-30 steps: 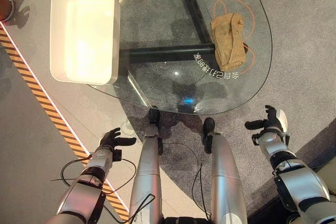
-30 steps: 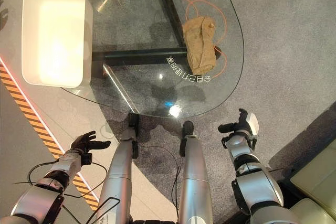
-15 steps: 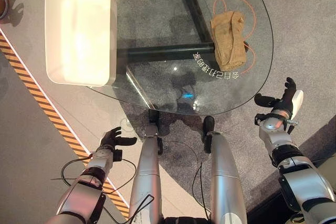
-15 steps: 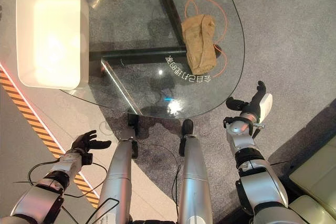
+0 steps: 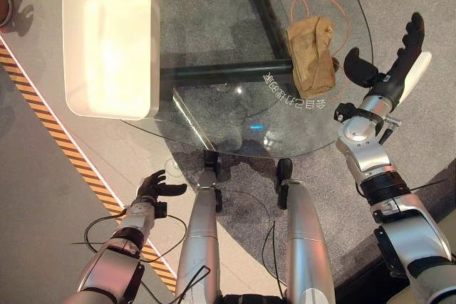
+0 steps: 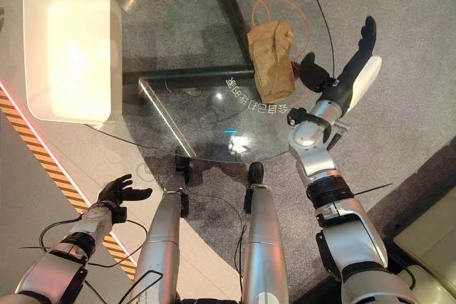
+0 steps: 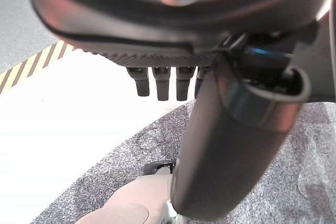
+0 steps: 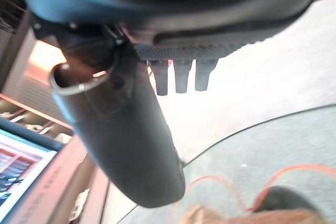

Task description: Wipe the table with a cloth and put it in the basket.

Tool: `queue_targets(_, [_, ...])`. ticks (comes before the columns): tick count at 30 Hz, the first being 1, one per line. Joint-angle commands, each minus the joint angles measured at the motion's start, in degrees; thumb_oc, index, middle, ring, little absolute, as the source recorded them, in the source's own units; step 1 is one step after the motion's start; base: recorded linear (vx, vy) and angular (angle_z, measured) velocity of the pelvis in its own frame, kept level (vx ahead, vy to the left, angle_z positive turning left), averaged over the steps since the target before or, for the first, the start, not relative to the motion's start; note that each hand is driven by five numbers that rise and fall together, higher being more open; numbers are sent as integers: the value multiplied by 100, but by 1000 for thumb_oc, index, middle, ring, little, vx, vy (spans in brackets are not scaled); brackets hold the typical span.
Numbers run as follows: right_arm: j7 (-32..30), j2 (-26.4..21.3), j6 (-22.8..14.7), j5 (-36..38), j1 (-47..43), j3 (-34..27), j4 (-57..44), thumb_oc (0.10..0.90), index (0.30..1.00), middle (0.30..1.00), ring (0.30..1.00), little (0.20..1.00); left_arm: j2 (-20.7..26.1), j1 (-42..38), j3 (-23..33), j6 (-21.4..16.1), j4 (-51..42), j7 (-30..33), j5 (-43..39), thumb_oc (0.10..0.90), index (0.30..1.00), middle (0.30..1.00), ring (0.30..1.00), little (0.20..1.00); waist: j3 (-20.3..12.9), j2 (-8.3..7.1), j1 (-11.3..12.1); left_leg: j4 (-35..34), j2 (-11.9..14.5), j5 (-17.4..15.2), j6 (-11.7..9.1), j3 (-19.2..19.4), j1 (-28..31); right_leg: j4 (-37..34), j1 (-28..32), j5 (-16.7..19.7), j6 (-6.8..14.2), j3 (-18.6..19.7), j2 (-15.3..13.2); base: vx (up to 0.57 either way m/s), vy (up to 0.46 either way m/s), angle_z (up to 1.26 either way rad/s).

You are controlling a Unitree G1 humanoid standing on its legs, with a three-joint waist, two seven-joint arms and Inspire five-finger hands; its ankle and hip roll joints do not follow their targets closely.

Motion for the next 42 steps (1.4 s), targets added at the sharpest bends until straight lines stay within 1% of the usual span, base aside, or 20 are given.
queue_targets(1, [-333, -275, -83, -506, -78, -43, -732, 800, 900, 900, 900, 900, -67, 512, -8, -99, 158, 231, -46, 800, 900, 900, 900, 900, -110, 68, -105, 647, -536, -911, 517, 404, 196, -1103, 347, 562, -164, -177, 275, 0, 0, 0])
queue_targets(3, [-296, -265, -19, -516, -90, -6, -842, 800, 900, 900, 900, 900, -83, 545, 11, -108, 138, 235, -28, 800, 900, 900, 900, 900, -110, 77, -98, 631, -540, -899, 522, 413, 213, -1113, 361, 564, -169, -179, 270, 0, 0, 0])
queue_targets(7, [-184, -205, 241, -611, -159, 166, -967, 800, 900, 900, 900, 900, -125, 557, 11, -80, 110, 255, 23, 800, 900, 900, 900, 900, -110, 100, -87, 615, -551, -894, 523, 436, 270, -1111, 392, 561, -171, -184, 254, 0, 0, 0])
queue_targets(17, [166, -6, 670, -573, -213, 533, -923, 800, 900, 900, 900, 900, -237, 592, -47, -150, 122, 285, 56, 800, 900, 900, 900, 900, -110, 136, -47, 582, -559, -852, 520, 463, 304, -1105, 408, 559, -201, -206, 238, 0, 0, 0])
queue_targets(25, [350, 151, 908, -560, -173, 758, -1007, 800, 900, 900, 900, 900, -337, 644, -100, -190, 104, 355, 93, 800, 900, 900, 900, 900, -110, 142, -29, 519, -566, -824, 532, 492, 345, -1134, 440, 557, -222, -230, 241, 0, 0, 0])
queue_targets(26, [388, 190, 983, -600, -158, 824, -1060, 800, 900, 900, 900, 900, -344, 645, -96, -167, 93, 343, 102, 800, 900, 900, 900, 900, -110, 150, -28, 510, -572, -817, 537, 496, 348, -1118, 425, 556, -223, -228, 247, 0, 0, 0])
queue_targets(28, [407, 204, 1005, -609, -143, 842, -1086, 800, 900, 900, 900, 900, -353, 654, -97, -169, 91, 345, 105, 800, 900, 900, 900, 900, -110, 150, -29, 512, -573, -812, 538, 497, 344, -1112, 418, 560, -224, -226, 247, 0, 0, 0])
queue_targets(34, [519, 259, 1261, -542, -178, 990, -1097, 800, 900, 900, 900, 900, -434, 697, -131, -205, 105, 361, 124, 800, 900, 900, 900, 900, -110, 170, -17, 463, -584, -781, 546, 525, 372, -1149, 432, 581, -228, -234, 243, 0, 0, 0])
queue_targets(42, [799, 302, 1417, -356, -295, 1140, -880, 800, 900, 900, 900, 900, -442, 663, -178, -168, 113, 372, 141, 800, 900, 900, 900, 900, -110, 180, 16, 462, -592, -772, 553, 538, 380, -1136, 426, 594, -229, -254, 234, 0, 0, 0])
